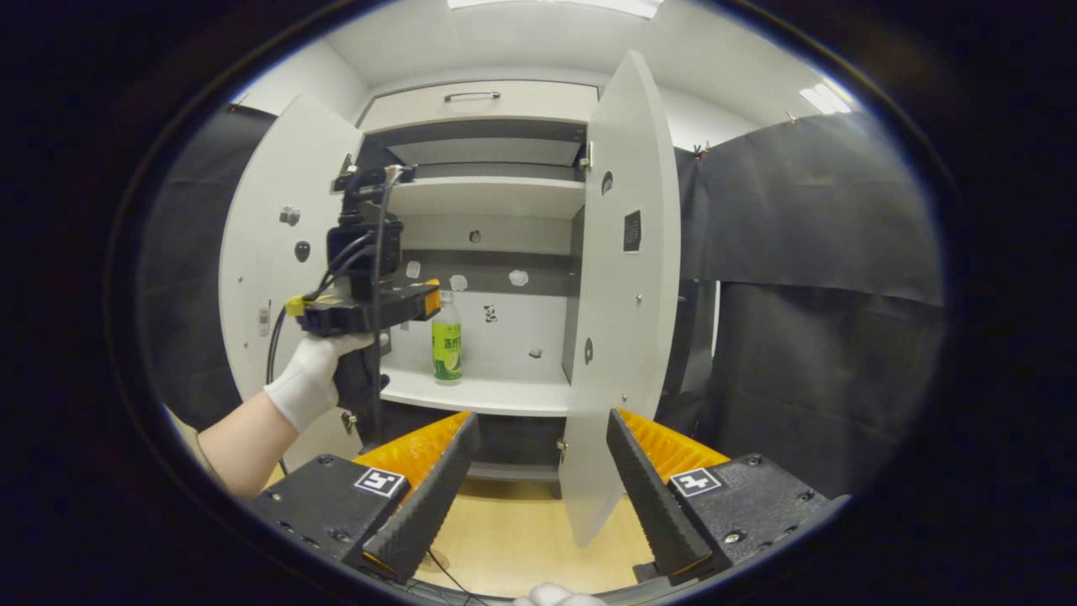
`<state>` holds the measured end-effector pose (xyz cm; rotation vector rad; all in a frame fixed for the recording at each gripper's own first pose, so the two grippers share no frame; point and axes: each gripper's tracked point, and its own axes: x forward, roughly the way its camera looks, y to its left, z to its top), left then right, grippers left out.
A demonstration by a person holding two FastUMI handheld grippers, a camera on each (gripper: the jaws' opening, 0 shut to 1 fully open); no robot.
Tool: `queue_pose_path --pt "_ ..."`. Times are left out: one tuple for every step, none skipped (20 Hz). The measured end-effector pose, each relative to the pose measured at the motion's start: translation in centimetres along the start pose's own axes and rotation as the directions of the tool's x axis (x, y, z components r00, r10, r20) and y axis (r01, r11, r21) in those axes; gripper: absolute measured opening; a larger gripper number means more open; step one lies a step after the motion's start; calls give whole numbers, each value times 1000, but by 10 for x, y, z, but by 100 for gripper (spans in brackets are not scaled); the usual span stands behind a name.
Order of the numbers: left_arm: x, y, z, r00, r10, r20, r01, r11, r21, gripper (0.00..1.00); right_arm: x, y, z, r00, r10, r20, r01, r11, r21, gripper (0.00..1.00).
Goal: Grasp the bottle in the cabinet with the left hand and place it on the coaster, then close the right door with the right hand and the left door with the left hand.
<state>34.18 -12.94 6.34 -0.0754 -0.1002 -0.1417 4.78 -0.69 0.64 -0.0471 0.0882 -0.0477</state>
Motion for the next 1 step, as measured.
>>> queue_pose_path --pt "10 -3 -4 1000 -2 -8 2 1000 -4 99 1 -1 0 1000 -4 -2 4 1000 -4 100"
